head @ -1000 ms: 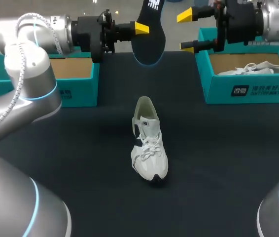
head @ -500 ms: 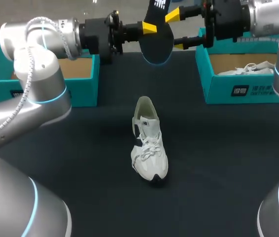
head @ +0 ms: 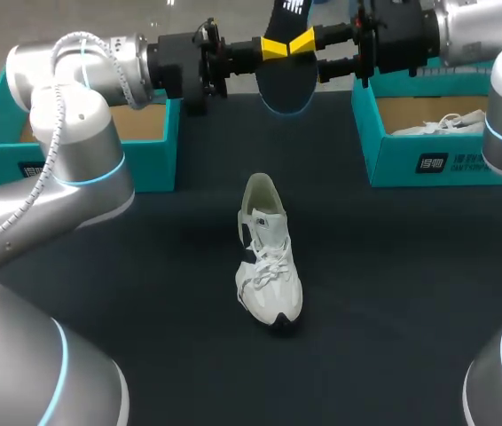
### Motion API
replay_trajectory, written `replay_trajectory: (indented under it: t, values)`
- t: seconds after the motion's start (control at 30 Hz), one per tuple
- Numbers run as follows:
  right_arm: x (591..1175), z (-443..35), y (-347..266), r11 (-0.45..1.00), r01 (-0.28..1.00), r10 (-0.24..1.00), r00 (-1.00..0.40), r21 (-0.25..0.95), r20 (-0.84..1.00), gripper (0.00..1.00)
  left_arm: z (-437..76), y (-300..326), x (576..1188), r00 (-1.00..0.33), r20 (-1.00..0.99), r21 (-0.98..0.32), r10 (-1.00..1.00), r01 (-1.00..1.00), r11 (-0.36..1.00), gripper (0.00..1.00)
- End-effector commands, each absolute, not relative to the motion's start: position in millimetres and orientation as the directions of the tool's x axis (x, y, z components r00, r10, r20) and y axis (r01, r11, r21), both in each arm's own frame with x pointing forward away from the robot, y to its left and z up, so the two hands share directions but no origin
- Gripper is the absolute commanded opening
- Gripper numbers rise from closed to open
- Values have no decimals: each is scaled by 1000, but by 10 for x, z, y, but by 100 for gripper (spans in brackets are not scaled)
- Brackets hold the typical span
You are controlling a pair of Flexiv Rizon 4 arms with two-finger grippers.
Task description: Take the shoe out of the shoebox, open the shoe tongue, remove and reinsert the insole, then place the shoe into the shoebox
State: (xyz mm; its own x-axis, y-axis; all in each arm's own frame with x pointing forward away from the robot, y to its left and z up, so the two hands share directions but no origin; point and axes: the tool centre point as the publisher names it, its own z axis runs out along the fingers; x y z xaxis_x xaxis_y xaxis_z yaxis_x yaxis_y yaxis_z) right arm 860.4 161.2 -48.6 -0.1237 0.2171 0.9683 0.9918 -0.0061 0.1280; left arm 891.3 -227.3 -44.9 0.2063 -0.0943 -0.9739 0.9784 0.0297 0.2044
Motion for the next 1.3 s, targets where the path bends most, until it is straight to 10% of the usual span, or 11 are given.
replay_trajectory:
  t: [0.03, 0.13, 0.4, 0.43, 0.47, 1.3]
  values:
    - [8617, -493, 1626, -9, 992, 218, -120, 125, 969, 28, -454, -2289, 8896, 207, -973, 205, -99, 978, 32, 0]
    - [8622, -500, 1622, -11, 992, 215, -120, 125, 969, 0, -446, -2292, 8892, 207, -973, 204, -103, 978, 31, 0]
    - [8623, -521, 1606, -17, 991, 204, -124, 130, 971, 0, -416, -2284, 8874, 201, -973, 201, -115, 980, 18, 7]
    - [8619, -520, 1601, -19, 991, 200, -125, 131, 972, 0, -414, -2275, 8874, 203, -973, 202, -107, 979, 20, 42]
    - [8592, -493, 1618, -20, 991, 199, -126, 132, 972, 0, -411, -2257, 8876, 200, -974, 200, -106, 980, 17, 100]
    - [8708, -429, 1490, -54, 973, 241, -206, 225, 949, 0, -840, -968, 8960, 271, -950, 215, 155, 927, -306, 100]
